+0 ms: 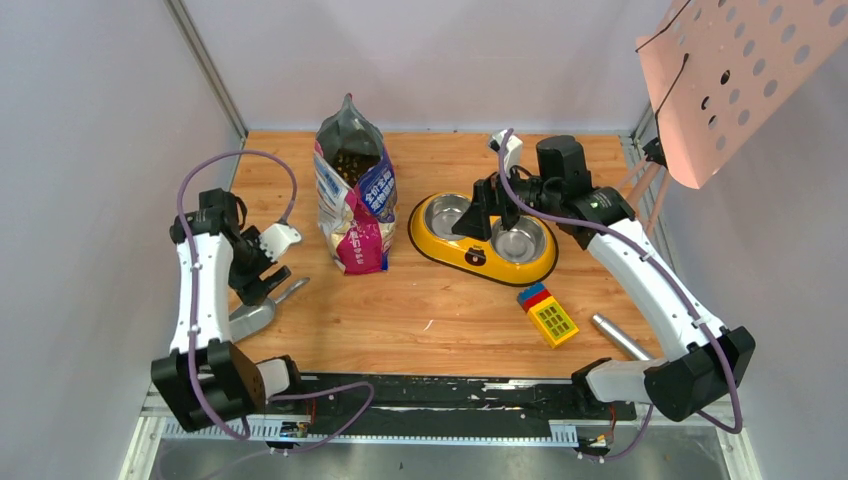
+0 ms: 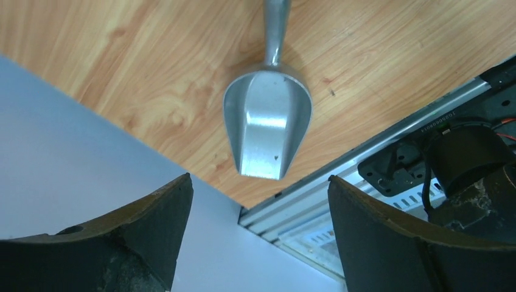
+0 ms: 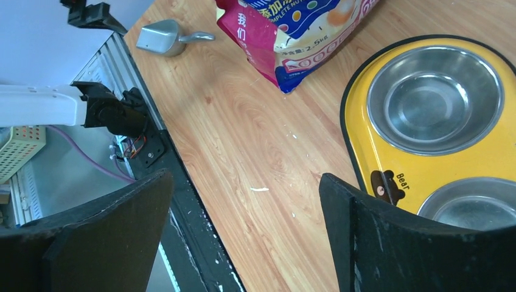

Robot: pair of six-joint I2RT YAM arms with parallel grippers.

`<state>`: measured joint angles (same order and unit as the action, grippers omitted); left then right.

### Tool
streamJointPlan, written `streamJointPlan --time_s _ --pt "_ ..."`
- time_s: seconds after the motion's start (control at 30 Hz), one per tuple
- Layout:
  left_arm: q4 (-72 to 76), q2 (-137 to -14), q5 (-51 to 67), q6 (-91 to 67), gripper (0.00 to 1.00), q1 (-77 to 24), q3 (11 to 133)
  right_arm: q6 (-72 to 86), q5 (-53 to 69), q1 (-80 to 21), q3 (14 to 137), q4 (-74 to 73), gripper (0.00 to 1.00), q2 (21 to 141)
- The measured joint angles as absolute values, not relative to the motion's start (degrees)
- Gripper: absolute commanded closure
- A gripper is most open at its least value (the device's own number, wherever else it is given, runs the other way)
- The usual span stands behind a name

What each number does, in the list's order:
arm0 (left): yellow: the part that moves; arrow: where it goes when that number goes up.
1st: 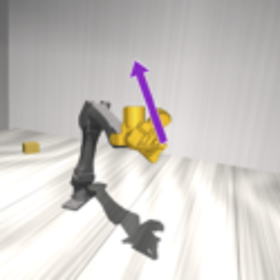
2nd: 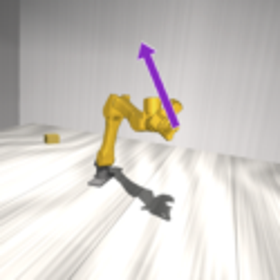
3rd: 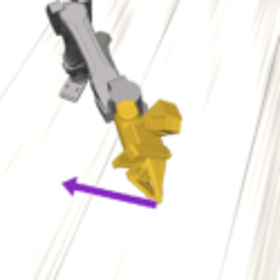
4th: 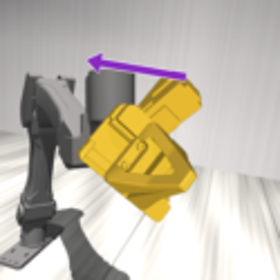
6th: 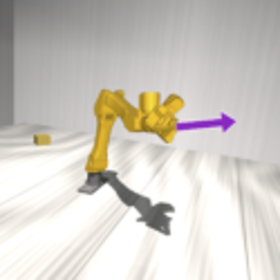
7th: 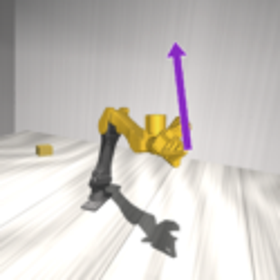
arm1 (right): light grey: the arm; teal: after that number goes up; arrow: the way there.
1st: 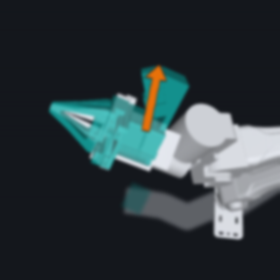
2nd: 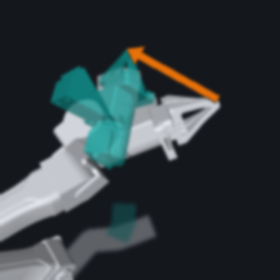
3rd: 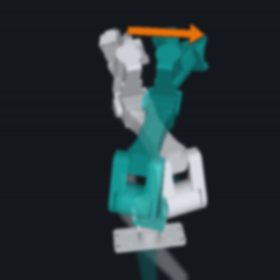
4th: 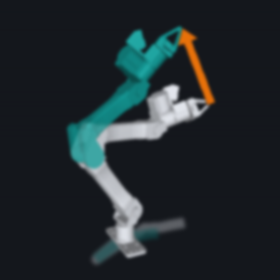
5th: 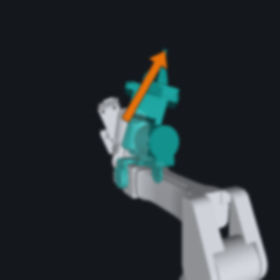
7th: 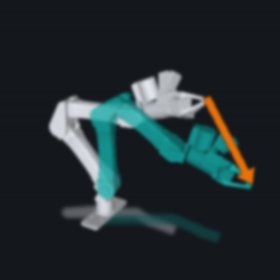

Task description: Serve the pet food

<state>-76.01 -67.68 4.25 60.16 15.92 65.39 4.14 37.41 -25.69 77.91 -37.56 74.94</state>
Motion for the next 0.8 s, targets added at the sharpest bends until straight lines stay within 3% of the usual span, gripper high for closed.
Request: streamJointPlan --time_s 0.1,0.37,0.8 --pt "-75.2 -73.3 6.7 63.9 0.27 19.2 65.0 4.9 37.6 -25.7 77.4 -37.6 0.1 74.9" --pt "-68.5 -85.1 9.2 71.4 0.34 28.6 65.0 5.3 37.7 -25.7 76.8 -38.8 0.11 76.8" --pt "-62.7 -93.1 9.3 77.5 0.51 29.1 61.5 5.3 37.1 -25.7 76.8 -40.1 0.12 78.5"
